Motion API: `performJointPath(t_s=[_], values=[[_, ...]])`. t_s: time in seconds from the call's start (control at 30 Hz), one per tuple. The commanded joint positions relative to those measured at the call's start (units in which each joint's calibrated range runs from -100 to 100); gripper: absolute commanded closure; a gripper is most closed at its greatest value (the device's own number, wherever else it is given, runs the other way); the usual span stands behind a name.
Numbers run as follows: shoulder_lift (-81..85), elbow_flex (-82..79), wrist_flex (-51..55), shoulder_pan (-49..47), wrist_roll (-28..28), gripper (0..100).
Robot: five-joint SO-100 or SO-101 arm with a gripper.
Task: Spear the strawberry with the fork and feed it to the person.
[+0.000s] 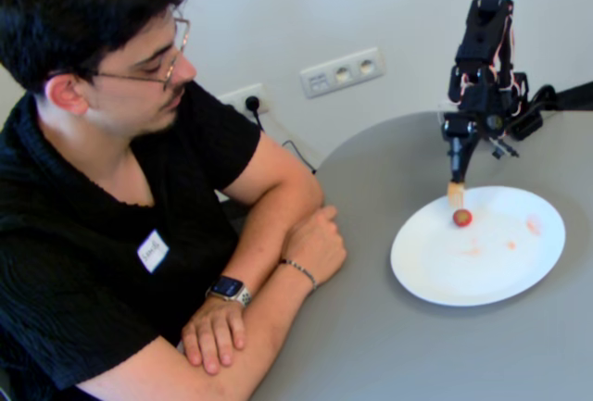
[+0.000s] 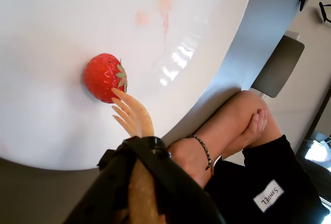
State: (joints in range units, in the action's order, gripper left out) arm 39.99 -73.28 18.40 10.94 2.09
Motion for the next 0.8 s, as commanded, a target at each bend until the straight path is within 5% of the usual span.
performJointPath(t_s=[0.0,0.23,0.43,0.77], values=[[-0.1,2.9,-0.3,0.5,-0.3,99],[-1.7,3.1,-1.3,-0.9,-0.3,99],[-22.2,10.7,-7.3,-0.3,-2.5,99],[-21.7,11.1,-6.6,1.3,-4.4,99]])
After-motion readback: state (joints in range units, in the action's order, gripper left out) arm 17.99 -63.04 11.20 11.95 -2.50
